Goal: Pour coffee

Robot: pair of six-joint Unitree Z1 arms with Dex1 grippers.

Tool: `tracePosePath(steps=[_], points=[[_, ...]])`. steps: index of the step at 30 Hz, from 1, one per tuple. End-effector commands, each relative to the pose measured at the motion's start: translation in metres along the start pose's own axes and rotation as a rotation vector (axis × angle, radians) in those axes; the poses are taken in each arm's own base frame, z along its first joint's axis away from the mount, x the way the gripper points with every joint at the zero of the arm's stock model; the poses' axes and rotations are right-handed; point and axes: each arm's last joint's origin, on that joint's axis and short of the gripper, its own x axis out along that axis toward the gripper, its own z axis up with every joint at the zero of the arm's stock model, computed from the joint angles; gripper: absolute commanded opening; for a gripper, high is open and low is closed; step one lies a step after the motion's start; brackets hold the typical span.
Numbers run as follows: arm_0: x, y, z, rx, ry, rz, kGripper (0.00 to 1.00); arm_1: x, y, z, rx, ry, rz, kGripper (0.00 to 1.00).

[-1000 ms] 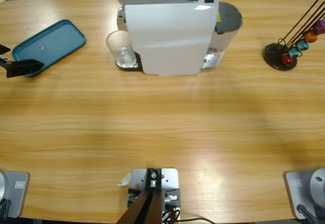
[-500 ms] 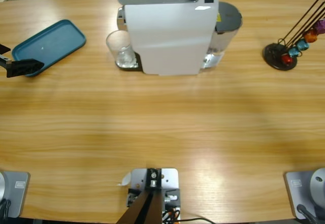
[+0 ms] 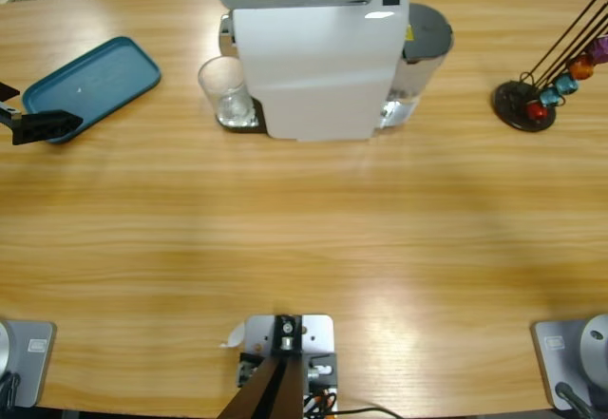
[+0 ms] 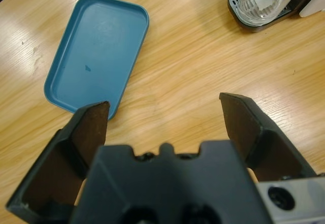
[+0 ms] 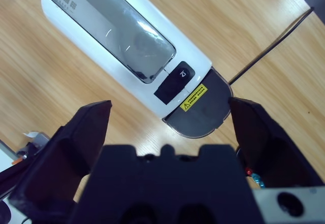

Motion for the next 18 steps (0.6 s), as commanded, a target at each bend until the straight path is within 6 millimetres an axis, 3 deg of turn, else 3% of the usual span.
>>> tracePosePath(steps=[1,5,10,14,18], points=[[-0.001,0.001,-0.011,0.004,0.000,0.012,0.936,-0.015,0.005,-0.015,-0.001,0.011,-0.004,1.000],[-0.001,0.001,-0.012,0.001,-0.005,0.013,0.945,-0.048,0.013,-0.053,-0.009,-0.104,-0.015,1.000],[-0.005,0.003,-0.015,-0.011,-0.045,0.007,0.950,-0.077,0.025,-0.137,-0.004,-0.235,-0.017,1.000],[-0.005,0.002,-0.014,-0.014,-0.110,-0.012,0.954,-0.071,0.035,-0.214,0.028,-0.341,0.002,1.000],[-0.015,-0.003,-0.029,-0.020,-0.242,-0.079,0.959,-0.052,0.043,-0.282,0.008,-0.476,0.024,1.000]])
